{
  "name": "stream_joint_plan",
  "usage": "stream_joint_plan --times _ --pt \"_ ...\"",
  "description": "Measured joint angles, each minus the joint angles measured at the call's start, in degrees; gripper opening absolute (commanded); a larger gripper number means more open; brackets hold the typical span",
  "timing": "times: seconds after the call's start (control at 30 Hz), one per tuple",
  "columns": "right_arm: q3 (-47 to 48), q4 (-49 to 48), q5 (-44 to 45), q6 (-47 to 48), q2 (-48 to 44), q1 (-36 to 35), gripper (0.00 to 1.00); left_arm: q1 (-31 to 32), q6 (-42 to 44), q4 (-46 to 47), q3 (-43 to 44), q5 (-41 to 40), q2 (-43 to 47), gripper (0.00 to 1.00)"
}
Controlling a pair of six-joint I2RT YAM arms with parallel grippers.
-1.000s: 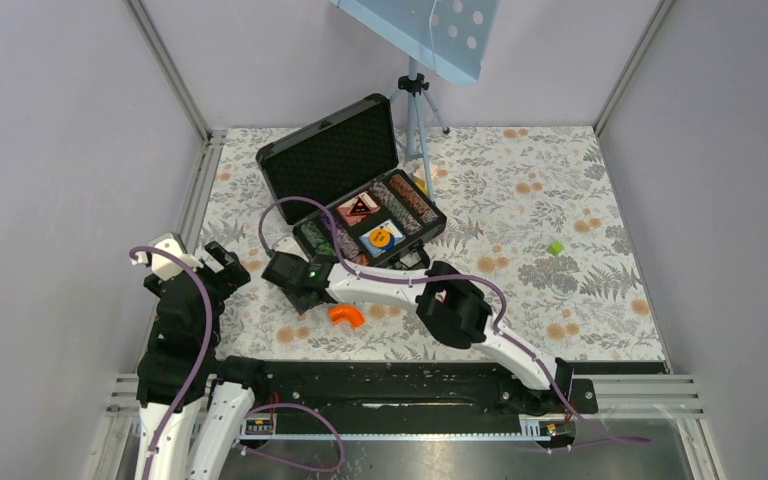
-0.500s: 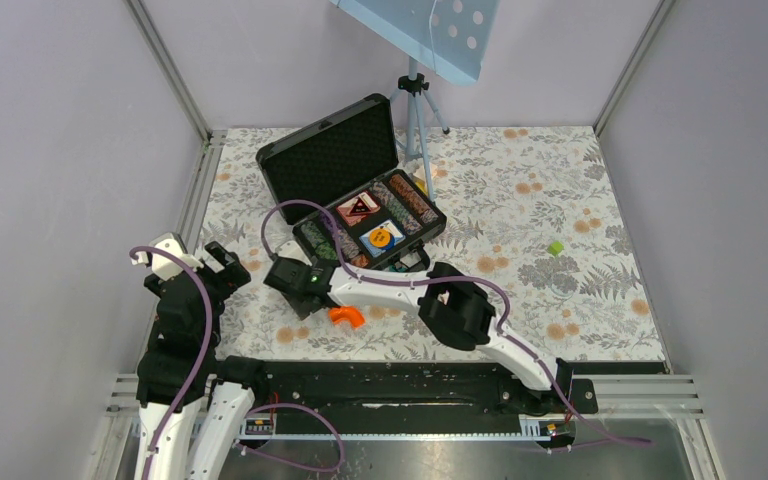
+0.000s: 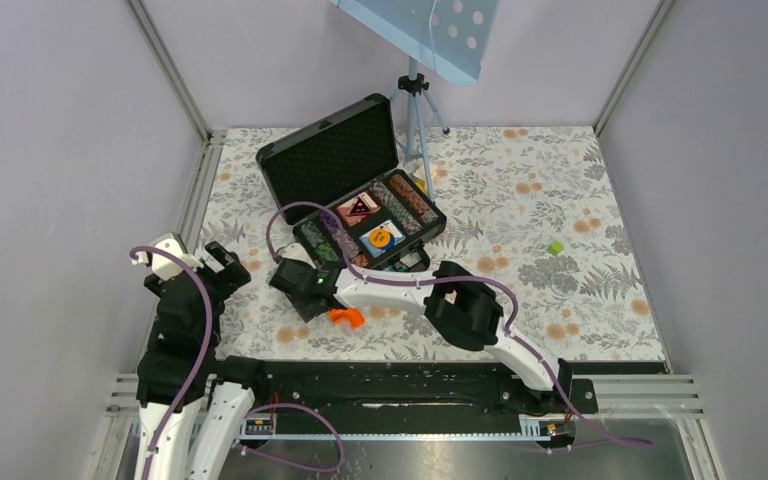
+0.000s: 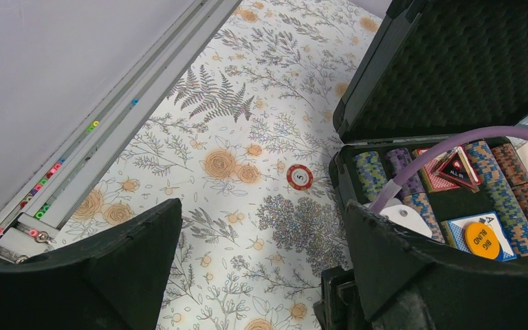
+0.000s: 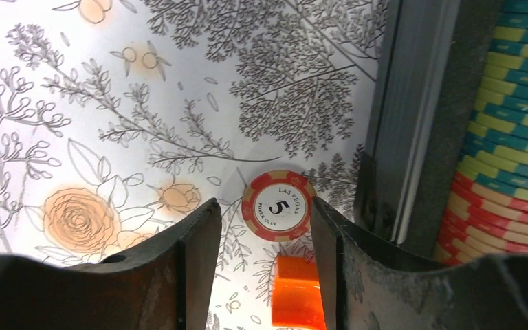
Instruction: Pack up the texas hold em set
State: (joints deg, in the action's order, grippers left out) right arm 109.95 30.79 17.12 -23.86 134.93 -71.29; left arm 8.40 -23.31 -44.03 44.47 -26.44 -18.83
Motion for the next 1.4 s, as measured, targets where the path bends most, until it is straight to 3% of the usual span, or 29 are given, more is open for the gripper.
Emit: stream_joint_plan --times 0.27,0.53,0.8,1.03,1.4 --pt "-0.1 -0.1 -1.9 -1.3 -0.3 -1.9 0.57 0.1 0.0 0.0 0.0 0.0 0.0 0.87" --pt "-0.3 -0.3 -1.8 -1.6 -0.5 -2.7 0.71 0.1 0.0 0.0 0.0 0.0 0.0 0.87" --pt "-1.9 -0.2 -1.6 -1.0 -1.2 -2.8 0.71 0.2 0.0 0.0 0.0 0.0 0.0 0.87" --pt "-2.5 -0.2 -1.6 -0.6 -1.7 -2.8 0.71 0.2 0.0 0.0 0.0 0.0 0.0 0.87" --pt "-0.1 3.1 -1.5 -0.3 -0.5 -2.8 0.59 0.2 0.0 0.0 0.0 0.0 0.0 0.87"
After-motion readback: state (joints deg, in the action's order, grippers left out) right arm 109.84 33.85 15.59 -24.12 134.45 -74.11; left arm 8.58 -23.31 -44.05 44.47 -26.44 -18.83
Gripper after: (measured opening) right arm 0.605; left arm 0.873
